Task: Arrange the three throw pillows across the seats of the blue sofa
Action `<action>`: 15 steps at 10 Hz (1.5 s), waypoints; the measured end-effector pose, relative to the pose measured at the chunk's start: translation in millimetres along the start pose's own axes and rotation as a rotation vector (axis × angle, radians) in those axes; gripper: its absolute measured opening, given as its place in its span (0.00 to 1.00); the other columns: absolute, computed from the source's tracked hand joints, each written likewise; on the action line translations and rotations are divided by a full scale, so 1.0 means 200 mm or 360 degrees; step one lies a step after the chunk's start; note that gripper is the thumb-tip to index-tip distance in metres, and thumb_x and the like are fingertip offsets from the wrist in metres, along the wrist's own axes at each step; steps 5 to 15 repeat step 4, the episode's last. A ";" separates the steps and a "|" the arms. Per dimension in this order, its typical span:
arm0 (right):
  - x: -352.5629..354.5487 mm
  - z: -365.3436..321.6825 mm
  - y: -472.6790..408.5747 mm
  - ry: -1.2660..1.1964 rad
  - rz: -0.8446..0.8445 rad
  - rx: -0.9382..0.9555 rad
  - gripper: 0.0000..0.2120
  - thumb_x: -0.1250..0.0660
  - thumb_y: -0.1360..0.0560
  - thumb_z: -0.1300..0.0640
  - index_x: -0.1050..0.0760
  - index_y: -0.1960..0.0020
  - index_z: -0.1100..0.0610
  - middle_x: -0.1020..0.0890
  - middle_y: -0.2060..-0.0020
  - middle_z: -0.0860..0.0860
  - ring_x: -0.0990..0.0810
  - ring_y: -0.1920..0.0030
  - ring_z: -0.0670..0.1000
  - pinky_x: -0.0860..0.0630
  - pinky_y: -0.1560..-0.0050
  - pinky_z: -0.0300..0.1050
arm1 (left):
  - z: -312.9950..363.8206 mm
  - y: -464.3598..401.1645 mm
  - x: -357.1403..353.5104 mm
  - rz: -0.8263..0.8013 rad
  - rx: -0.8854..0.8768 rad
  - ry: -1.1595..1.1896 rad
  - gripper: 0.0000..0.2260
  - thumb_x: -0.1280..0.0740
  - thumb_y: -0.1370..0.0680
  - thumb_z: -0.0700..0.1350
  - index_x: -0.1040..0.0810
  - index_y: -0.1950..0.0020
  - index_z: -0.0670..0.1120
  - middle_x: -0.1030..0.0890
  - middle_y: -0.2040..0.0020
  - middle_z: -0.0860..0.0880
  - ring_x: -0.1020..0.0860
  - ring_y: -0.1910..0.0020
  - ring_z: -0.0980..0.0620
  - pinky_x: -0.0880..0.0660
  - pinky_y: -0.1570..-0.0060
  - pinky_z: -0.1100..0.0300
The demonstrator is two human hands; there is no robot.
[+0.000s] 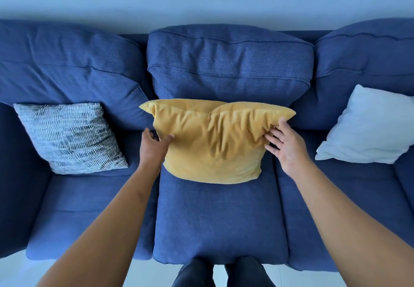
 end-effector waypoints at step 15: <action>0.05 0.07 0.32 0.0438 -0.0054 0.0115 0.20 0.30 0.21 0.52 0.22 0.32 0.58 0.19 0.34 0.54 0.20 0.34 0.53 0.24 0.32 0.58 | -0.54 0.42 0.04 -0.0340 0.0168 -0.0571 0.26 0.30 0.21 0.49 0.27 0.22 0.45 0.23 0.25 0.47 0.24 0.28 0.47 0.25 0.31 0.50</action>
Point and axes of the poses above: each hand's wrist, its own y-axis away from the middle knuckle, its own x-axis out of the back of the hand, z = x × y, the point moved 2 cm from there along -y, towards the middle knuckle
